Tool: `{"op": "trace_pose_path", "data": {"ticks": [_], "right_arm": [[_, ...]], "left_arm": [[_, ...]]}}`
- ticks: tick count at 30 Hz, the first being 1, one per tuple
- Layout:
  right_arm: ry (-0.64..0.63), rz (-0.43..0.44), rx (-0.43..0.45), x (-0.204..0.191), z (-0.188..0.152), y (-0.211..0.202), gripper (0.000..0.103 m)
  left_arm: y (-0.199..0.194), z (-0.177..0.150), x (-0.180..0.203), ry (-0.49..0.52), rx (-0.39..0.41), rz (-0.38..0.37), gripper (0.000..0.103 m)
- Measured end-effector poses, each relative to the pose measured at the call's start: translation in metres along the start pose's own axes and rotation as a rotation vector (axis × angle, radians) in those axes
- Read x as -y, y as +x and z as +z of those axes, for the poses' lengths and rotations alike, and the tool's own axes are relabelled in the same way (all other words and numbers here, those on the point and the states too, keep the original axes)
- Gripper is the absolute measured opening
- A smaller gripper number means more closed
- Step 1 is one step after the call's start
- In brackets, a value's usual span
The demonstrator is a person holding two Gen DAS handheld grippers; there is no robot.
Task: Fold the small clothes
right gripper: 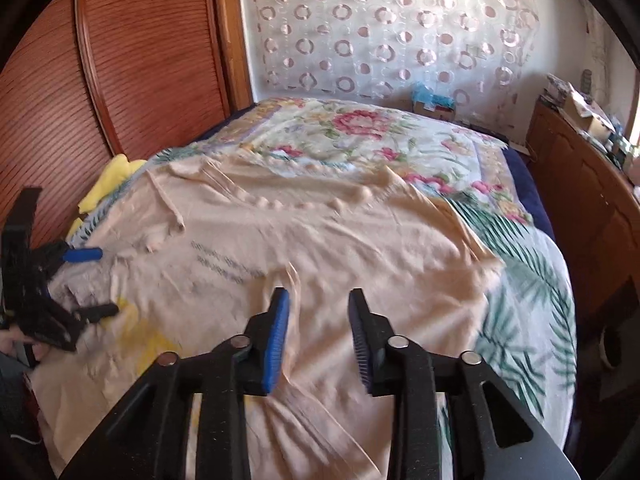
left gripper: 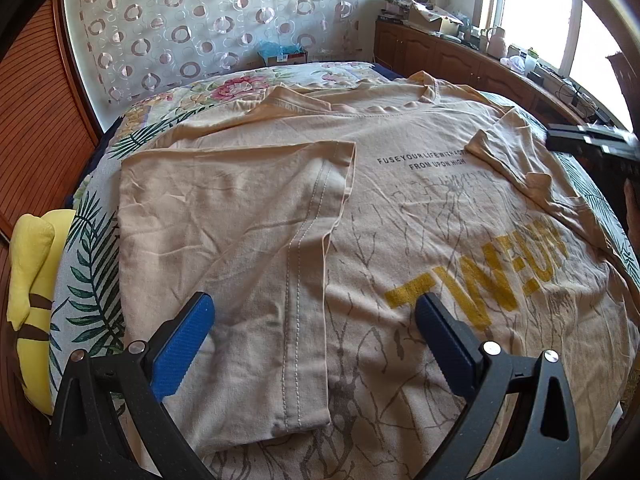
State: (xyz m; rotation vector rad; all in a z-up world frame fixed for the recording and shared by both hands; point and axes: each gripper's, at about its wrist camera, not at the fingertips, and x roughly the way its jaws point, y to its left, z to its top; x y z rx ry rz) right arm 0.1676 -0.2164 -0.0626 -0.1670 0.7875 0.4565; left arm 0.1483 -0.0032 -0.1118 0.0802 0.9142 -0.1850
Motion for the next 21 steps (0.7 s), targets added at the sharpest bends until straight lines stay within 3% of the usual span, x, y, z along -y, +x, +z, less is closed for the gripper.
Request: {"op": "trace_pose_path", "data": {"ticks": [4,10,21], "right_arm": [[0.023,-0.042,-0.044,0.007,-0.036,-0.012,0.035],[0.05,0.0,-0.057,0.005,-0.068,-0.03,0.035],[0.025,-0.005,-0.05,0.002,-0.078,-0.032,0.035]], "left_arm": [[0.0,0.0,0.0,0.0,0.0,0.0,0.101],[0.0,0.0,0.0,0.0,0.0,0.0,0.101],[0.0,0.0,0.0,0.0,0.0,0.0,0.101]]}}
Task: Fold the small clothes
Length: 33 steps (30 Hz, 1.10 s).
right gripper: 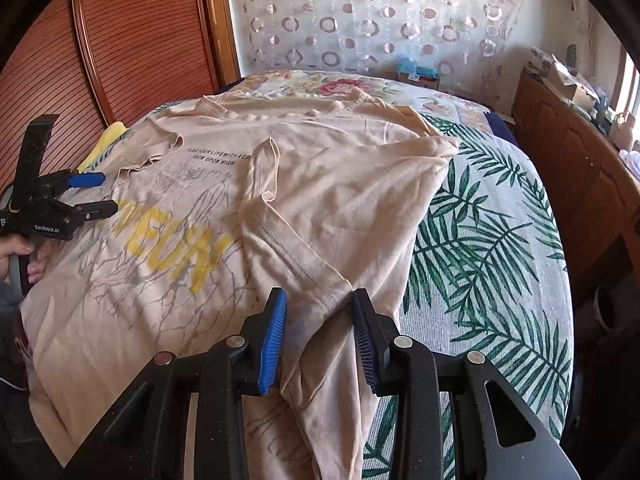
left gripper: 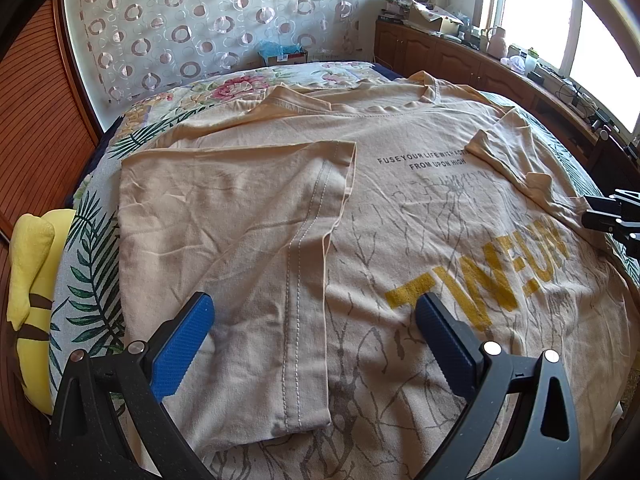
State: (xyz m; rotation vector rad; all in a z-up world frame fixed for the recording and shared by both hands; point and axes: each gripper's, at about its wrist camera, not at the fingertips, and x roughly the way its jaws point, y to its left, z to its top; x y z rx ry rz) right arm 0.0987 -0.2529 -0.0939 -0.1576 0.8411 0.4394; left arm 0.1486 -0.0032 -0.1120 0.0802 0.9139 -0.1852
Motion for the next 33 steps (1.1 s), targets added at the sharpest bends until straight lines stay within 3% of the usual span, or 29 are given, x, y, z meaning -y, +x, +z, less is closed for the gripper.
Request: {"op": "trace_pose_path", "data": {"ticks": [6,9,21,33], "right_arm": [[-0.033,0.014,-0.005,-0.008,0.004,0.006,0.014],[-0.041,0.038,0.012,-0.012,0.004,0.003,0.01],[-0.068,0.141,-0.001,-0.04,-0.006,-0.006,0.011],[-0.076,0.135,0.004,-0.045,-0.007,-0.014,0.022]], "left_arm": [[0.0,0.0,0.0,0.0,0.0,0.0,0.101],[0.0,0.0,0.0,0.0,0.0,0.0,0.101],[0.0,0.0,0.0,0.0,0.0,0.0,0.101],[0.0,0.0,0.0,0.0,0.0,0.0,0.101]]}}
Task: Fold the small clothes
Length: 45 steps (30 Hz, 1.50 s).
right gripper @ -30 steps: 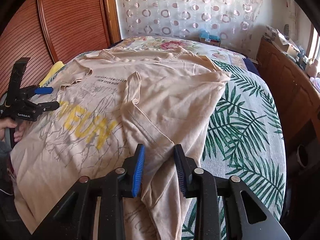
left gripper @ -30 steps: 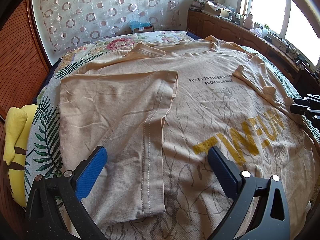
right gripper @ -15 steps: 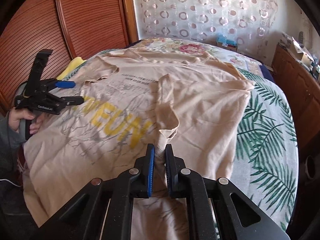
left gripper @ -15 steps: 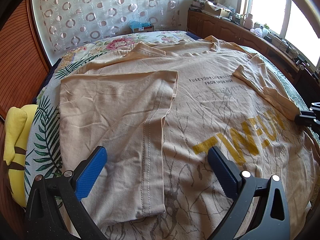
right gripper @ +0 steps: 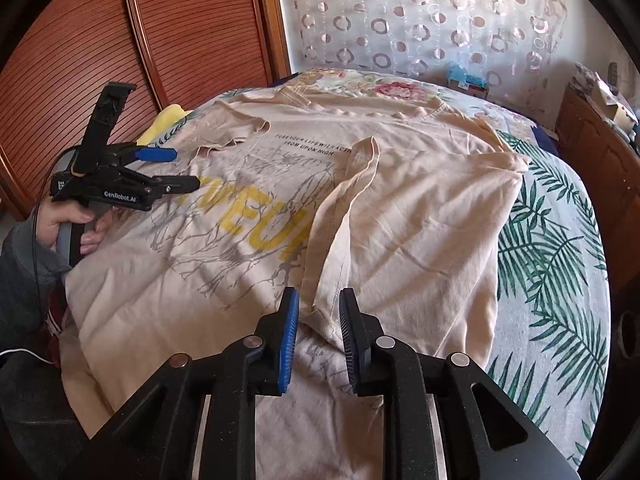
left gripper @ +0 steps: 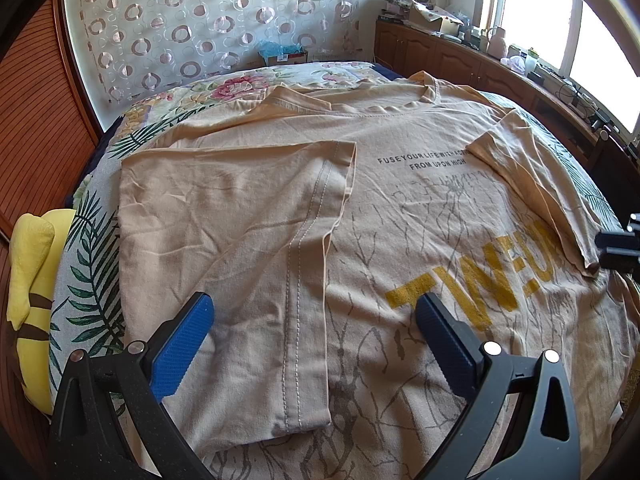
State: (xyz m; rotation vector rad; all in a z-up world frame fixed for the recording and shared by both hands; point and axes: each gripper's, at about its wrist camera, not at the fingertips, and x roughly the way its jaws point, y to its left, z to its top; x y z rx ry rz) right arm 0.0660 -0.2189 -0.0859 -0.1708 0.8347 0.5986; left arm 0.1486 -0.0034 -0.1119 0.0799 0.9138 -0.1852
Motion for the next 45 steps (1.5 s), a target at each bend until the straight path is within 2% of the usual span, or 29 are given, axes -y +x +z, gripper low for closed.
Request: {"op": "trace_pose_path", "data": {"ticks": [4,7,11,16,22,24,34,35,37,40,45], "right_arm": [[0.012,-0.045,0.047,0.011,0.017,-0.001,0.022],[0.006,-0.112,0.062,0.02,0.034,0.013,0.022],[-0.016,-0.182,0.034,0.027,0.055,0.044,0.022],[-0.061,-0.159,-0.021,0.011,0.071,0.075,0.022],[-0.095,-0.022,-0.019,-0.017,0.082,0.084,0.022],[-0.09,-0.007,-0.008,-0.019,0.083,0.081,0.022],[-0.044,-0.092,0.013,0.007,0.074,0.058,0.022],[-0.034,-0.101,0.013,0.012,0.073,0.057,0.024],[-0.015,-0.115,0.015,0.024,0.072,0.051,0.041],[0.009,-0.148,0.006,0.039,0.07,0.048,0.059],[0.074,-0.229,-0.014,0.067,0.07,0.051,0.059]], "left_arm": [[0.0,0.0,0.0,0.0,0.0,0.0,0.101],[0.0,0.0,0.0,0.0,0.0,0.0,0.101],[0.0,0.0,0.0,0.0,0.001,0.0,0.101],[0.0,0.0,0.0,0.0,0.0,0.0,0.101],[0.0,0.0,0.0,0.0,0.001,0.0,0.101],[0.0,0.0,0.0,0.0,0.0,0.0,0.101],[-0.001,-0.001,-0.001,-0.003,-0.004,0.0,0.102],[-0.002,-0.001,-0.001,0.001,-0.003,-0.001,0.102],[-0.009,0.001,-0.004,-0.008,0.035,0.005,0.102],[-0.028,0.007,-0.019,-0.045,0.107,-0.017,0.102],[-0.038,0.02,-0.042,-0.044,0.132,0.038,0.102]]}}
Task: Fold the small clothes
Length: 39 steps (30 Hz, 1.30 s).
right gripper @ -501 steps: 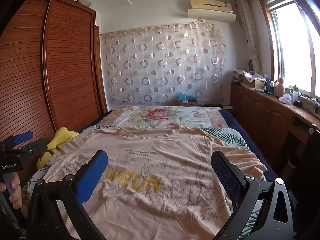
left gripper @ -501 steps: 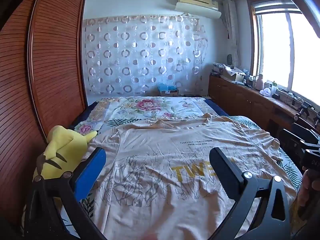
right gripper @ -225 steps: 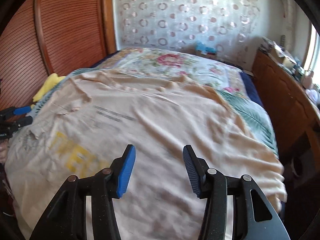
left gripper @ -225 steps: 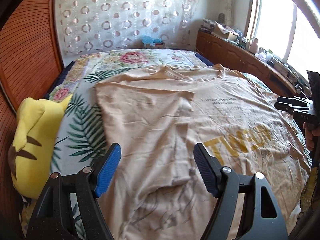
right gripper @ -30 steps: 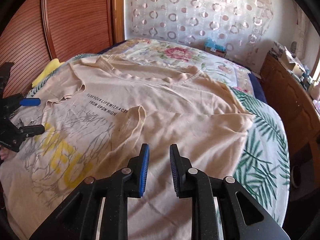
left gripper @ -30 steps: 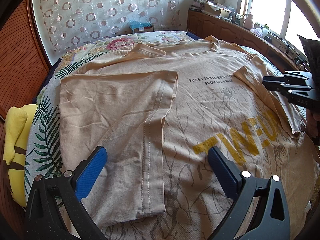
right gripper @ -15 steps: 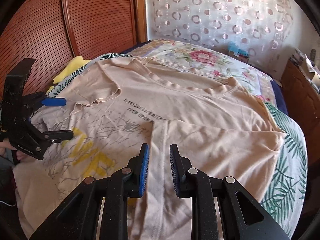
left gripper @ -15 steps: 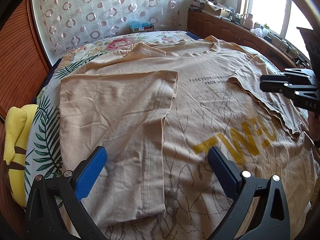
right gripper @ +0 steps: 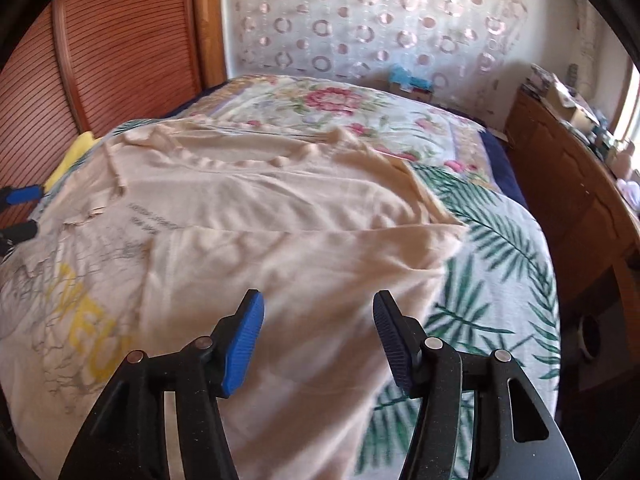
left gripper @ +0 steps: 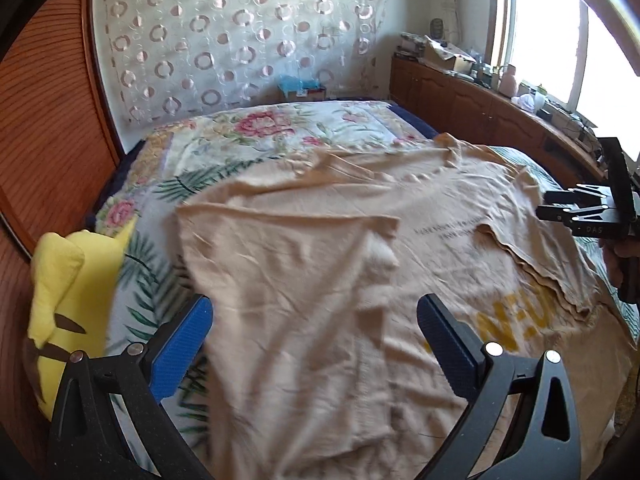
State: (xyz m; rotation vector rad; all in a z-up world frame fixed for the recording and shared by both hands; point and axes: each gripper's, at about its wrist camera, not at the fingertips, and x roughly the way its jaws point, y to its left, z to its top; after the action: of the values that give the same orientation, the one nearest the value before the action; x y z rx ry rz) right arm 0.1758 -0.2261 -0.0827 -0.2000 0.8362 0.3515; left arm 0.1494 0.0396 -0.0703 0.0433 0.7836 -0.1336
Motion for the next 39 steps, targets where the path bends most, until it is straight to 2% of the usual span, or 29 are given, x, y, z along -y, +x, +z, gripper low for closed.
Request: {"op": "trace_pose_path", "data": {"ticks": [8,13,15,18,20,22,32,39], "right_arm": [[0.082,-0.019,-0.007,0.02,0.001,0.013,0.06],[0.081,-0.014,0.007,0.02,-0.004,0.01,0.067],[0.069,-0.007,0.002,0.02,-0.003,0.015,0.074],[0.073,-0.019,-0.006,0.022,-0.002,0.02,0.081],[0.081,-0.016,-0.008,0.024,-0.002,0.021,0.083],[0.077,-0.022,-0.009,0.024,-0.001,0.022,0.083],[0.076,-0.022,-0.008,0.022,0.0,0.022,0.083],[0.076,-0.022,-0.008,0.022,0.0,0.022,0.083]], "left_arm": [[0.028,0.013,-0.049,-0.046,-0.035,0.062,0.102],[0.048,0.018,-0.076,-0.097,-0.055,0.055,0.101],[0.054,0.02,-0.085,-0.119,-0.062,0.046,0.097],[0.067,0.023,-0.094,-0.141,-0.088,0.04,0.081],[0.076,0.028,-0.098,-0.151,-0.099,0.032,0.071],[0.082,0.032,-0.103,-0.16,-0.107,0.035,0.065],[0.104,0.051,-0.12,-0.197,-0.125,0.051,0.063],[0.11,0.057,-0.12,-0.182,-0.136,0.058,0.061]]}}
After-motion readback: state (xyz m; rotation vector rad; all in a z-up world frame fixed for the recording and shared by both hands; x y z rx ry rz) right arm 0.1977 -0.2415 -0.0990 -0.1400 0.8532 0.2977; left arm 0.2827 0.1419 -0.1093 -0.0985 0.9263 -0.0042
